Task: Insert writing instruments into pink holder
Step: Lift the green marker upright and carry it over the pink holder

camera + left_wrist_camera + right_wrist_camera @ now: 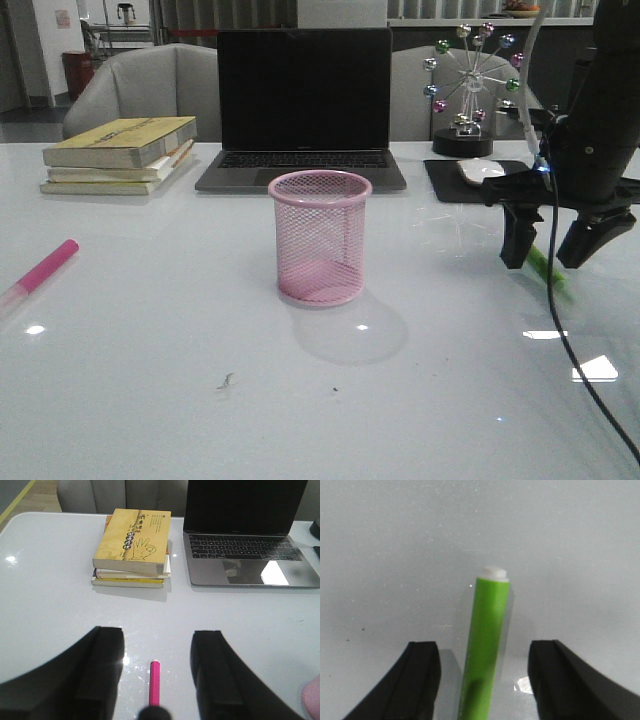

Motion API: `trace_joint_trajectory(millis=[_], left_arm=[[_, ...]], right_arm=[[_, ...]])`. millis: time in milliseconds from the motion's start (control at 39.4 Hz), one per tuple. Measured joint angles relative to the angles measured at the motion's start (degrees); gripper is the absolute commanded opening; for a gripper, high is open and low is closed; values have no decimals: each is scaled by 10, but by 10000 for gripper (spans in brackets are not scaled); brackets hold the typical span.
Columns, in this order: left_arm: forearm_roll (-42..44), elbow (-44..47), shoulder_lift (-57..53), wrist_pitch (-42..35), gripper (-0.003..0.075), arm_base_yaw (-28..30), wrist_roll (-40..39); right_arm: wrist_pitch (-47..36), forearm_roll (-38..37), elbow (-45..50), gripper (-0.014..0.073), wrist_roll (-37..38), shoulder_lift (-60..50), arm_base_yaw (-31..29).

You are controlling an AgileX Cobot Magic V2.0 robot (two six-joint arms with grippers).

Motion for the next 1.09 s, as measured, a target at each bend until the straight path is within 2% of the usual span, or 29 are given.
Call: trace_joint_trajectory(millis=[102, 203, 254, 508, 711, 863, 1092], left_arm=[[0, 0, 0, 0, 374, 0, 0], [0, 0, 0, 0, 374, 0, 0], [0, 0, 0, 0, 375, 0, 0], [0, 0, 0, -2, 374, 0, 0], [0, 0, 0, -10, 374, 0, 0], [-4, 0, 0, -11, 374, 0, 0], [-4, 0, 0, -12, 374, 0, 0]], right_arm=[[0, 0, -2, 228, 0, 4, 0], [-3, 5, -4, 36, 0, 5, 0], [-3, 7, -4, 71, -1, 5, 0], [-1, 35, -26, 57, 0, 11, 0], [-50, 54, -30, 57, 0, -29, 9], [-98, 54, -30, 57, -3, -79, 39], [-192, 27, -21, 57, -3, -127, 118]])
